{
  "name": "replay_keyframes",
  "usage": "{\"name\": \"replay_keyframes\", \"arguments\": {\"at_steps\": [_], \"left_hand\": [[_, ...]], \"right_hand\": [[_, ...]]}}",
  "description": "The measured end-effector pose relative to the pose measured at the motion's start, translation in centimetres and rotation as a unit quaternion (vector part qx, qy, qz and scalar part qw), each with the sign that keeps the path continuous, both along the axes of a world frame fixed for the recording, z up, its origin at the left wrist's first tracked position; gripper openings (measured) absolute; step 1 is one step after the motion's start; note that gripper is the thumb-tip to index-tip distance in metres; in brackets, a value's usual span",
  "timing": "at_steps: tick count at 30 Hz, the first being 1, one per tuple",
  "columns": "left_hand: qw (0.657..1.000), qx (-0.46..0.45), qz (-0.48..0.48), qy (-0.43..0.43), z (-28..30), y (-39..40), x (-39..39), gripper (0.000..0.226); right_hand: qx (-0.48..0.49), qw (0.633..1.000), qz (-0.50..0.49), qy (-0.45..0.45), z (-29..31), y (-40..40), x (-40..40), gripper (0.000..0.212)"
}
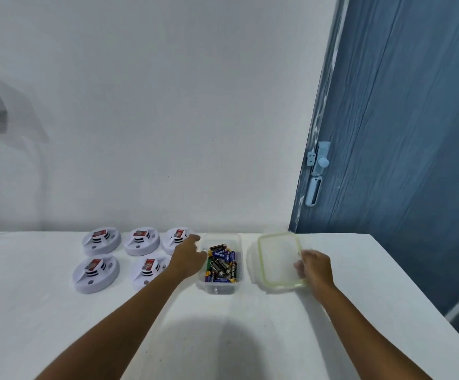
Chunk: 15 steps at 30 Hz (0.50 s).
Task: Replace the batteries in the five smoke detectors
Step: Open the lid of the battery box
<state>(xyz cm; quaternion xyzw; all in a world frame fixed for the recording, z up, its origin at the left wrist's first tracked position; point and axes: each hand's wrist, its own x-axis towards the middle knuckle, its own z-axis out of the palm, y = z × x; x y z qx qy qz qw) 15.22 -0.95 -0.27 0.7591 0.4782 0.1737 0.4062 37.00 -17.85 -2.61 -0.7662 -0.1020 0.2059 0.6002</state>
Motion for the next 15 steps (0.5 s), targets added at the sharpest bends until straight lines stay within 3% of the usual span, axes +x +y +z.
{"name": "replay_keyframes", "arguments": {"at_steps": [3, 6, 9, 15], "left_hand": [[0.998, -0.062, 0.016, -0.001, -1.3, 0.1, -0.2, 0.049], [0.999, -0.031, 0.028, 0.003, -2.0, 0.4, -0.3, 0.042], [1.0, -0.003, 0.023, 0.009, -2.2, 0.3, -0.3, 0.038], [0.999, -0.028, 0.025, -0.017, -1.6, -0.9, -0.4, 0.038]], "right_hand": [[-0.029, 0.999, 0.014, -0.004, -2.4, 0.1, 0.4, 0.028], [-0.098, 0.991, 0.011, -0.092, -3.9, 0.6, 0.5, 0.023], [-0.213, 0.958, -0.008, -0.192, -4.3, 0.9, 0.6, 0.023], [-0.328, 0.904, 0.042, -0.27, -4.4, 1.0, 0.9, 0.021]]}}
